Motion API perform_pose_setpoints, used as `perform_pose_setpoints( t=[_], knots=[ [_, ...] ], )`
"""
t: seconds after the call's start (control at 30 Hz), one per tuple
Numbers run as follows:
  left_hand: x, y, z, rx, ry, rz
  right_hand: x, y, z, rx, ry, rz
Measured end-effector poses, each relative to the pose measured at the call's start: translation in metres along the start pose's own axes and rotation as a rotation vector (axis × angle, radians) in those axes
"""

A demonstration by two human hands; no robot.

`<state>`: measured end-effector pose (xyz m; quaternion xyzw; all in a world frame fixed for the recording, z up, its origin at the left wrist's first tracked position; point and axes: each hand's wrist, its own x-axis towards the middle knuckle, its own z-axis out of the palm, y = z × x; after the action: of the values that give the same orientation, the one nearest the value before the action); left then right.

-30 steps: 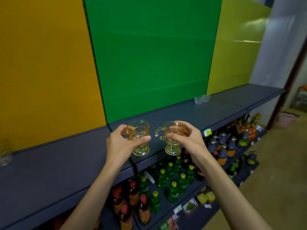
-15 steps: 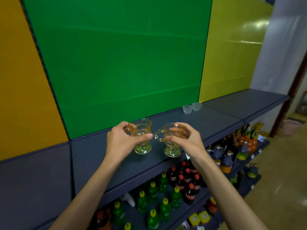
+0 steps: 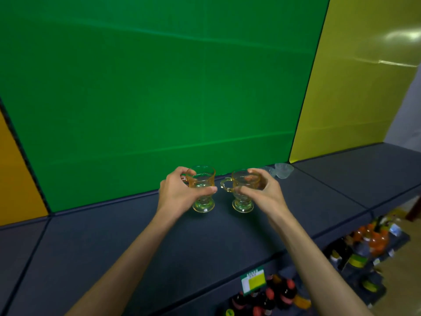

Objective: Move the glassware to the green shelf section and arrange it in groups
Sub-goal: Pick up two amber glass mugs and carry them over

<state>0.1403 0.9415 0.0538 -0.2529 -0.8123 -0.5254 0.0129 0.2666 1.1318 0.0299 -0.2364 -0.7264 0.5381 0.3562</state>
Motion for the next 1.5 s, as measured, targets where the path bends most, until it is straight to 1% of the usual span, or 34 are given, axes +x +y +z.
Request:
perform_pose_setpoints(
  t=[0.2, 0.37, 0.5, 0.63, 0.87, 1.07, 1.17, 1.27, 1.37, 1.5],
  knots=[
    [0.030, -0.001, 0.047, 0.074, 0.032, -0.081, 0.062, 0.024, -0.004, 0.017, -0.104, 0.003],
    [0.044, -0.005, 0.074, 0.076, 0.102, -0.176, 0.106, 0.039, -0.004, -0.007, -0.228, -0.008],
    [0.051, -0.008, 0.088, 0.119, 0.151, -0.231, 0.127, 0.049, -0.002, -0.020, -0.295, -0.008],
    [0.050, -0.009, 0.094, 0.139, 0.192, -0.261, 0.133, 0.059, 0.005, 0.006, -0.351, 0.011],
    [0.046, -0.014, 0.098, 0.099, 0.243, -0.321, 0.135, 0.067, 0.009, 0.010, -0.445, 0.021],
    [0.046, -0.017, 0.098, 0.108, 0.236, -0.335, 0.137, 0.067, 0.009, -0.004, -0.477, 0.031],
    [0.044, -0.015, 0.096, 0.192, 0.216, -0.312, 0.137, 0.064, 0.009, -0.053, -0.492, 0.031],
    [0.039, -0.008, 0.091, 0.316, 0.175, -0.263, 0.134, 0.055, 0.005, -0.175, -0.512, -0.056],
    [0.030, 0.004, 0.080, 0.496, 0.118, -0.176, 0.129, 0.045, 0.003, -0.384, -0.518, -0.277],
    [0.013, 0.021, 0.064, 0.769, 0.116, -0.020, 0.114, 0.026, 0.009, -0.541, -0.499, -0.604]
  ],
)
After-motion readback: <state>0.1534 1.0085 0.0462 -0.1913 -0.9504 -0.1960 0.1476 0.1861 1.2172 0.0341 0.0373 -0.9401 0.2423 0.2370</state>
